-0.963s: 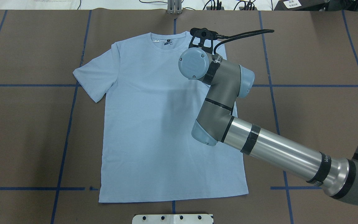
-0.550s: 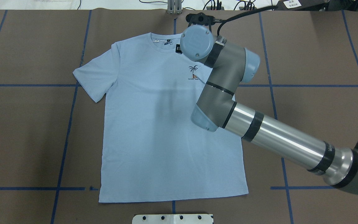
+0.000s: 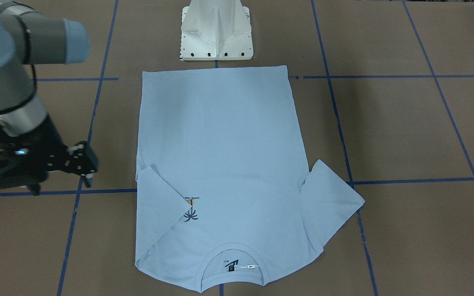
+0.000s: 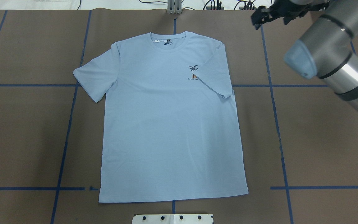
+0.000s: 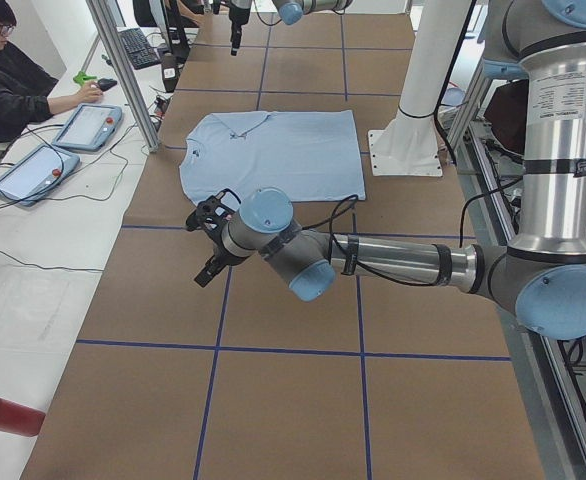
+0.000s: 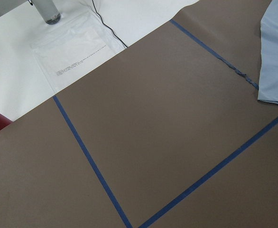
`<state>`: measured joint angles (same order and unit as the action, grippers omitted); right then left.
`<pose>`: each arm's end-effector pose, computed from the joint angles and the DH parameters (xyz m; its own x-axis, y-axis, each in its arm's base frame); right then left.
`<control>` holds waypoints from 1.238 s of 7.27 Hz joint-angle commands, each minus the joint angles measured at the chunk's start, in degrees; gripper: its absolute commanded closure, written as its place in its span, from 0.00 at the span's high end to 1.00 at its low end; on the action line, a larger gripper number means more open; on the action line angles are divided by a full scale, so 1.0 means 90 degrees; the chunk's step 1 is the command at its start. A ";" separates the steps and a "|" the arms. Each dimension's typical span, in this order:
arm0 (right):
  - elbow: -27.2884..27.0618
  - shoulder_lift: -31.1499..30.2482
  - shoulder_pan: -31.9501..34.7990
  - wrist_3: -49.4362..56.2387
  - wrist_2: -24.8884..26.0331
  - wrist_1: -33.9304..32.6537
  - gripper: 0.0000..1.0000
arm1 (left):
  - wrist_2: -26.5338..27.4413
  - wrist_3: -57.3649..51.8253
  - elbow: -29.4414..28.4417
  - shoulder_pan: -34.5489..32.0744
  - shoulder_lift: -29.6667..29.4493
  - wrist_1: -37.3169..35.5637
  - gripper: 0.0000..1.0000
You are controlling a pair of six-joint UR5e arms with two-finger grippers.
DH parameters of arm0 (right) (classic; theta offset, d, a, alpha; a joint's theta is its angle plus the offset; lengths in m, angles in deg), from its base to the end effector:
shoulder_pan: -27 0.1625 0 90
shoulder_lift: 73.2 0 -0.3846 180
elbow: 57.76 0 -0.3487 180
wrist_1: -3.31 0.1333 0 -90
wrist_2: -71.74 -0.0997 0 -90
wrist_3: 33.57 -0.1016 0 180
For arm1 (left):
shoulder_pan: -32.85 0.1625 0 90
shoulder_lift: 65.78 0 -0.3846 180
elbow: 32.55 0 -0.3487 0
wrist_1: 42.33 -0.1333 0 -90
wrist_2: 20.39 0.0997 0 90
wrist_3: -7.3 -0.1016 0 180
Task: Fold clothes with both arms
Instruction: 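Withdraw the right arm while the left gripper moves toward the nearest sleeve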
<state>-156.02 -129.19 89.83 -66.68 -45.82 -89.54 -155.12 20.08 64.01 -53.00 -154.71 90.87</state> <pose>-0.2006 -0.5798 0.2530 0.7410 -0.1826 0.6463 -0.0621 0.9396 0.3366 -0.0283 -0.4632 0.4864 0.6643 0.4187 -0.6192 0.1017 0.7701 0.6298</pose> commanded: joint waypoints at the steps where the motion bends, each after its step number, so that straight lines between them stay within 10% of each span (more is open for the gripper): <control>1: -0.0176 -0.0895 0.1548 0.1663 -0.1260 -0.0055 1.00 | 0.0144 0.2193 -0.0073 0.0657 -0.0566 0.0005 0.90; 3: -0.0049 -0.1442 0.2400 0.2835 -0.1846 -0.0065 1.00 | 0.1118 0.3789 -0.0530 0.1381 -0.1210 0.0170 0.69; 9: -0.0097 -0.1991 0.2746 0.2957 -0.1908 0.0033 1.00 | 0.3618 0.6634 -0.2121 0.3910 -0.2353 0.1186 0.63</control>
<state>-156.87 -146.68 114.50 -39.93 -63.14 -89.36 -127.31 75.73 48.15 -22.06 -173.42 101.38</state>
